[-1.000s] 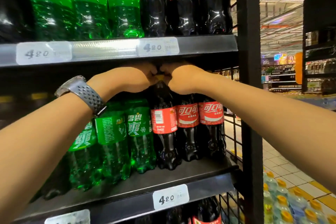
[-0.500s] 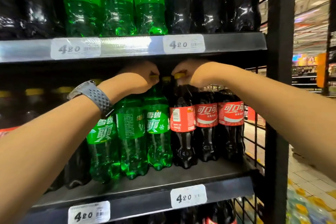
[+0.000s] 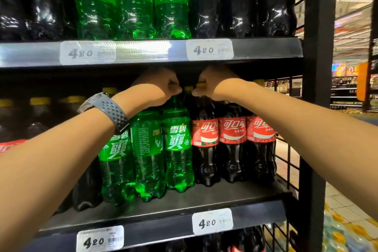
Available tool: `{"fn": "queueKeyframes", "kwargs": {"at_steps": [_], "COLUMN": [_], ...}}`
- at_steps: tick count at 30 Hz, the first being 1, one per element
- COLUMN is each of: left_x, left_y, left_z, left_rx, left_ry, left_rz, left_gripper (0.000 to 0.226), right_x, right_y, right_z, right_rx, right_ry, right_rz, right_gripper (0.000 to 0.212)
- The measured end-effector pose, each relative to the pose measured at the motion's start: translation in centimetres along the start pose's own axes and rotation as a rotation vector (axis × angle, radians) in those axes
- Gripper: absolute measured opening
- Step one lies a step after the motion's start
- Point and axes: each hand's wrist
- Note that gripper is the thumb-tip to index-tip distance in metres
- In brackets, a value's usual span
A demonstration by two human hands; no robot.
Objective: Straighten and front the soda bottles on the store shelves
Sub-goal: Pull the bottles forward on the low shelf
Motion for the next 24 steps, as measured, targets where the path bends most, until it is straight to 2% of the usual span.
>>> {"fn": "queueKeyframes", "kwargs": {"at_steps": [4, 11, 17, 24], "left_x": [-0.3, -1.3, -1.1, -0.9], "left_y": [0.2, 0.2, 0.4, 0.7], "left_z": [0.1, 0.3, 0.5, 0.9], "left_rx": [-0.005, 0.062, 0.02, 0.017], "left_ry": [0.0, -0.118, -0.091, -0.031], "left_rz": [-0.005, -0.034, -0.048, -0.099], "left_gripper": [0.017, 0.02, 0.02, 0.023], "right_x": [0.0, -0.4, -0.1, -0.6], "right_y": [-0.1, 0.1, 0.2, -0.1], "right_z": [0.0, 0.3, 0.3, 0.3], "right_rx": [-0.016, -0.055, -0.031, -0.005], "right_ry": [-0.009, -0.103, -0.062, -0.115], "right_rz": [0.003, -0.059, -0.065, -0.026], "right_gripper": [0.034, 0.021, 0.025, 0.024]}}
Point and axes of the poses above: each hand's wrist, its own z-axis away from the middle knuckle, its own x-axis out of the palm, y = z × x, and after that the axes turned 15 degrees about -z, right-handed
